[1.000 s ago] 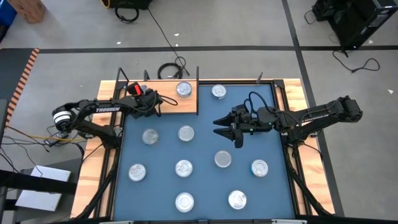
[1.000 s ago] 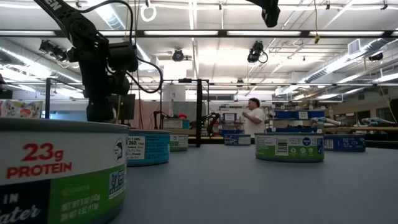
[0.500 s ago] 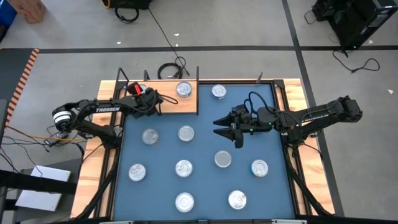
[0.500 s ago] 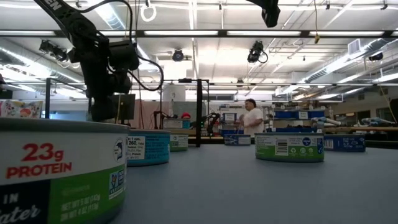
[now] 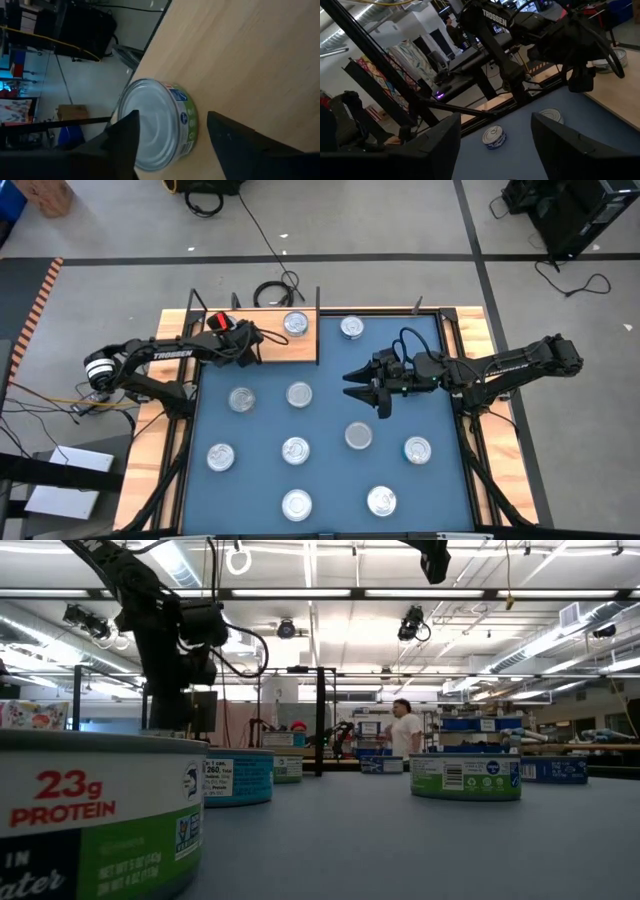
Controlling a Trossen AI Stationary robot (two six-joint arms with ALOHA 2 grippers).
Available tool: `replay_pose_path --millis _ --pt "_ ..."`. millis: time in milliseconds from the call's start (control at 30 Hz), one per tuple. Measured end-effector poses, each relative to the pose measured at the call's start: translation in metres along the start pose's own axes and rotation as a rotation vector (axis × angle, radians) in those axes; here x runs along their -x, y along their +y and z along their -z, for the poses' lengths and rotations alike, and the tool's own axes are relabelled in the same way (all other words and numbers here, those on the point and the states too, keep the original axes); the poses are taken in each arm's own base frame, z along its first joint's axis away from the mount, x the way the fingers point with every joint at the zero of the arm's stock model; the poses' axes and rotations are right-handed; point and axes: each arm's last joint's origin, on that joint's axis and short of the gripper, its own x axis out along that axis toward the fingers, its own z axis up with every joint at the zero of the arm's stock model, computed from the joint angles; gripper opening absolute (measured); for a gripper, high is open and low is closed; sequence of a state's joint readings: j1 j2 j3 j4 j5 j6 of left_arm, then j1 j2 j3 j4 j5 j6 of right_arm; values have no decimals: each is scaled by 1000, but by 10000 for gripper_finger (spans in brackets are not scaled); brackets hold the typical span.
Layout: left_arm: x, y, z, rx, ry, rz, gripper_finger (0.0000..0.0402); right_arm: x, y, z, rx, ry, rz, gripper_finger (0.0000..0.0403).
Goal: Stack canned seafood by type on shelf
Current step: Put the green tuna can on the shelf
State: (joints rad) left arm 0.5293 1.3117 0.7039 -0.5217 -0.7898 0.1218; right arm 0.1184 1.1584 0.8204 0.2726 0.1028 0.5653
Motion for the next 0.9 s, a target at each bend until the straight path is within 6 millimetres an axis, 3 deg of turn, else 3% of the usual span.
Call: replay_pose_path --millis 133,367,500,667,900 --pt "9 10 -10 30 7 8 160 0 0 0 0 1 -1 236" --pt "14 15 -16 47 4 78 13 0 -1 3 3 45 -5 198" --pt "10 19 -13 53 37 87 10 0 -3 6 32 75 12 164" --pt "3 26 -11 115 70 75 3 -1 -7 10 187 81 82 119" --pt "-5 34 -7 183 107 70 3 -22 -21 26 328 127 165 28"
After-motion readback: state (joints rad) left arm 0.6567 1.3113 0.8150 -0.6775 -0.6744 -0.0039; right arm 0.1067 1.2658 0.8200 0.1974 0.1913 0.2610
